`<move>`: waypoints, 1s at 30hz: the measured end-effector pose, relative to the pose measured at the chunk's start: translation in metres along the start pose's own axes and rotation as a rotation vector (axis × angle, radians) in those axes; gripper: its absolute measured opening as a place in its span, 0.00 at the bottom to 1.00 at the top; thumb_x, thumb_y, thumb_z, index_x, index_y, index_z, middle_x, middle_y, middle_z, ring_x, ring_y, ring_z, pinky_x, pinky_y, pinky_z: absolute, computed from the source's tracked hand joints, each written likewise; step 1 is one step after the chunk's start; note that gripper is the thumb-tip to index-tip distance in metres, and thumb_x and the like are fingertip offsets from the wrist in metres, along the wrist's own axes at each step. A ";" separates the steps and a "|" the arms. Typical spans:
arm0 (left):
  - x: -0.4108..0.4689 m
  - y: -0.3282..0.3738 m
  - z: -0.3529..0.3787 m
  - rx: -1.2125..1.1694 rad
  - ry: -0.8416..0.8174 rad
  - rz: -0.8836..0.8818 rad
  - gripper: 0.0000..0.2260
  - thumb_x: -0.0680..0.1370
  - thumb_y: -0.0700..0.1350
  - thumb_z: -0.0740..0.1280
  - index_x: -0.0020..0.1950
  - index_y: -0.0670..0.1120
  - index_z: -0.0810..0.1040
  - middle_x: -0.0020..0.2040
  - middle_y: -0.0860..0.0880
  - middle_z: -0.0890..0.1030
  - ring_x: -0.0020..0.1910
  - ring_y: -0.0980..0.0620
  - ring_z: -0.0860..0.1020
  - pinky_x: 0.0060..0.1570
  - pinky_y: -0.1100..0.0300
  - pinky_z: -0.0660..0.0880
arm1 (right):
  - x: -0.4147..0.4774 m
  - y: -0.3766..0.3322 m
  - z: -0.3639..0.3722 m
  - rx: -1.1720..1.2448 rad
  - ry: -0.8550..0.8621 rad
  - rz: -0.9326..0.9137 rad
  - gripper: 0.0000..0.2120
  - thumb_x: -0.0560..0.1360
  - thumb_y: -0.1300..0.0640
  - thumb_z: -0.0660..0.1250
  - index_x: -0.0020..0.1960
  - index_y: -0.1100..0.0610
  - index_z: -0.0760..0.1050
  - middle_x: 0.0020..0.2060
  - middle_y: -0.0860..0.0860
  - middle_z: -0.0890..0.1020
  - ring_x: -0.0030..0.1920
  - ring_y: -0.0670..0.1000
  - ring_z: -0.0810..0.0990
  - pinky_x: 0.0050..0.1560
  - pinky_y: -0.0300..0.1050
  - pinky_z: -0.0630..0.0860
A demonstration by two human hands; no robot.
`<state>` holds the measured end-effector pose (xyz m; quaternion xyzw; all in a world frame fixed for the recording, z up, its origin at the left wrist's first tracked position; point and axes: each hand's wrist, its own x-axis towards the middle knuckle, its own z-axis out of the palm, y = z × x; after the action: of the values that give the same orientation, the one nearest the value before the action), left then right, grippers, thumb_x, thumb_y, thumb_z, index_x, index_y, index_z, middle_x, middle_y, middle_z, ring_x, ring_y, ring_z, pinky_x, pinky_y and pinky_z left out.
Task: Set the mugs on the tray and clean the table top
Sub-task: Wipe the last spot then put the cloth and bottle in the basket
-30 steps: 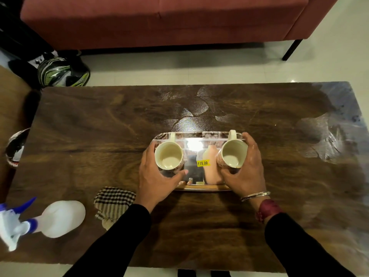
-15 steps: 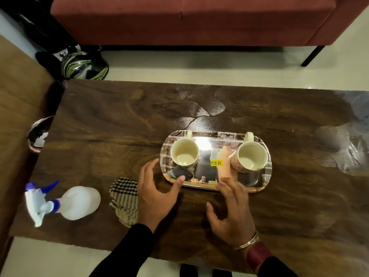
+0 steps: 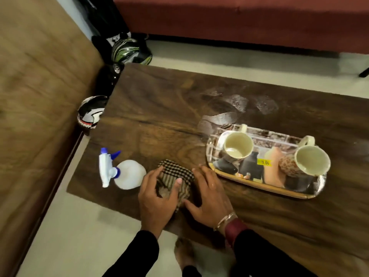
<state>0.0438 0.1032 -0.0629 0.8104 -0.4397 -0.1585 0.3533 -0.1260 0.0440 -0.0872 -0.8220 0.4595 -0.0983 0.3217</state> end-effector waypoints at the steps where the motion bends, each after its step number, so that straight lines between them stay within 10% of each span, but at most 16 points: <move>1: -0.001 -0.007 -0.005 -0.007 0.023 0.010 0.23 0.75 0.58 0.76 0.65 0.47 0.82 0.61 0.51 0.83 0.61 0.59 0.79 0.61 0.74 0.74 | 0.008 -0.008 0.005 -0.013 -0.013 -0.005 0.44 0.72 0.35 0.68 0.80 0.56 0.62 0.79 0.58 0.63 0.79 0.59 0.61 0.80 0.55 0.59; 8: -0.001 -0.058 -0.046 -0.030 0.161 0.153 0.10 0.75 0.50 0.78 0.44 0.45 0.84 0.41 0.52 0.82 0.43 0.61 0.80 0.45 0.74 0.74 | 0.041 -0.057 0.046 -0.118 -0.092 -0.037 0.44 0.73 0.34 0.66 0.80 0.57 0.61 0.79 0.59 0.62 0.79 0.60 0.60 0.80 0.55 0.55; 13: 0.004 -0.089 -0.078 0.075 0.222 0.209 0.26 0.77 0.56 0.77 0.28 0.43 0.71 0.26 0.49 0.73 0.25 0.49 0.69 0.29 0.56 0.69 | 0.048 -0.065 0.075 -0.196 -0.127 0.009 0.46 0.74 0.31 0.62 0.82 0.56 0.56 0.82 0.55 0.57 0.81 0.58 0.55 0.80 0.59 0.53; 16: 0.016 -0.095 -0.096 -0.017 0.266 0.014 0.30 0.69 0.67 0.78 0.37 0.42 0.70 0.31 0.46 0.73 0.29 0.45 0.71 0.31 0.49 0.72 | 0.051 -0.063 0.088 -0.217 -0.064 0.037 0.39 0.77 0.34 0.58 0.82 0.51 0.57 0.83 0.49 0.57 0.82 0.56 0.55 0.79 0.64 0.54; 22: 0.073 -0.095 -0.100 -0.267 -0.010 0.068 0.48 0.66 0.52 0.84 0.81 0.46 0.63 0.78 0.48 0.71 0.74 0.52 0.75 0.70 0.58 0.76 | 0.059 -0.056 0.111 -0.240 0.097 0.078 0.28 0.82 0.45 0.60 0.80 0.51 0.64 0.80 0.48 0.64 0.80 0.55 0.61 0.79 0.58 0.50; 25: 0.085 -0.087 -0.089 -0.228 -0.073 0.096 0.36 0.75 0.41 0.78 0.80 0.47 0.66 0.77 0.55 0.74 0.72 0.53 0.78 0.69 0.45 0.79 | 0.059 -0.059 0.115 -0.260 0.145 0.046 0.27 0.79 0.53 0.61 0.77 0.55 0.69 0.77 0.52 0.70 0.78 0.59 0.66 0.79 0.59 0.54; 30: 0.083 -0.066 -0.074 -0.214 0.030 0.077 0.27 0.77 0.29 0.72 0.74 0.40 0.70 0.71 0.47 0.80 0.56 0.63 0.84 0.62 0.56 0.82 | 0.059 -0.063 0.107 -0.294 0.141 -0.008 0.29 0.76 0.54 0.53 0.75 0.60 0.72 0.74 0.57 0.74 0.74 0.63 0.71 0.74 0.61 0.64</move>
<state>0.1722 0.0904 -0.0534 0.7530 -0.4456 -0.1787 0.4499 -0.0005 0.0664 -0.1389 -0.8531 0.4871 -0.0889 0.1643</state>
